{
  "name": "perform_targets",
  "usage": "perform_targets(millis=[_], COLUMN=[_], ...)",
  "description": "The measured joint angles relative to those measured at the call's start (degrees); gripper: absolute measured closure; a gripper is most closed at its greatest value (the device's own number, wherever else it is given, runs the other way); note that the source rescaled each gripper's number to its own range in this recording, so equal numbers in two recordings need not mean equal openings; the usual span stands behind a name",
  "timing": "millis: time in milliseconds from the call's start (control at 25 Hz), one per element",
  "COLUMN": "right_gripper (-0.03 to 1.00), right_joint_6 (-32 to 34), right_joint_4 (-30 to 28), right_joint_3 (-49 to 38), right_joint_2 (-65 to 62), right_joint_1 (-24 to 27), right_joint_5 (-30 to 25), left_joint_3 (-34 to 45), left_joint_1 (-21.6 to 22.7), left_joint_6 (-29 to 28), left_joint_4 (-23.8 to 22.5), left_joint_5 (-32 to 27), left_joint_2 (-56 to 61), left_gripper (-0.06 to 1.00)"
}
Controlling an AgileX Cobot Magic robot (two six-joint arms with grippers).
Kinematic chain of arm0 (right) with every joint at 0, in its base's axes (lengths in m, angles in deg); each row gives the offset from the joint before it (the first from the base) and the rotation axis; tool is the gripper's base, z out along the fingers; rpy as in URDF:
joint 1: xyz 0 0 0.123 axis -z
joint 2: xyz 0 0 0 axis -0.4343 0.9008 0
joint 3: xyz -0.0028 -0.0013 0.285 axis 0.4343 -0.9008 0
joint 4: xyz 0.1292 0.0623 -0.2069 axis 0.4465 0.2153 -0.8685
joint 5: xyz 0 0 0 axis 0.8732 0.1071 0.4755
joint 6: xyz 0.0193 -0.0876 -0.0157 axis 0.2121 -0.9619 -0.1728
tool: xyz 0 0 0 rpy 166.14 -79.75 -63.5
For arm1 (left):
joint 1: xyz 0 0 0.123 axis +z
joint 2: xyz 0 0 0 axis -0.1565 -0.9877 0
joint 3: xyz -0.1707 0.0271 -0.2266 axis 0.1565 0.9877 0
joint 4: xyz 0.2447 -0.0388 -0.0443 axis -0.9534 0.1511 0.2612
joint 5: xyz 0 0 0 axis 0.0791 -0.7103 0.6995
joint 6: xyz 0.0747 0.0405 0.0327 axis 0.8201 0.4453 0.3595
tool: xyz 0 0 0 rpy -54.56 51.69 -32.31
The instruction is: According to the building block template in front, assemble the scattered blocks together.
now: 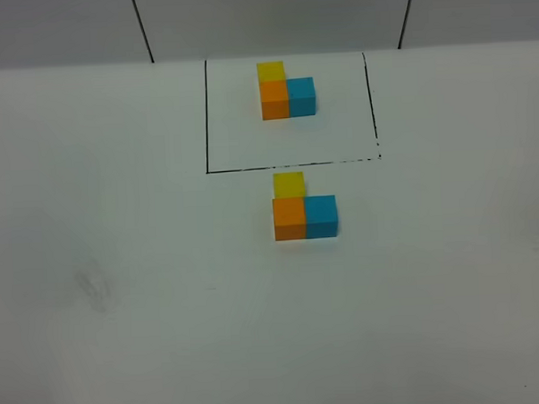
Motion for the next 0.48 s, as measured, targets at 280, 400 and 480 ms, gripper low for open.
perform_targets(millis=[280,400,480], right_gripper=[0.03,0.05,0.06], right_joint_6=[0.0,0.0,0.0], right_joint_4=[0.0,0.0,0.0], right_joint_3=[0.0,0.0,0.0], right_joint_2=[-0.2,-0.2,-0.2], right_joint_1=[0.0,0.0,0.0], right_joint_5=[0.1,0.1,0.1], left_joint_3=[0.0,0.0,0.0], left_joint_1=[0.0,0.0,0.0], left_joint_6=[0.0,-0.1,-0.1], left_joint_4=[0.0,0.0,0.0], left_joint_5=[0.0,0.0,0.0], left_joint_2=[0.0,0.0,0.0], left_gripper=[0.34,0.34,0.34])
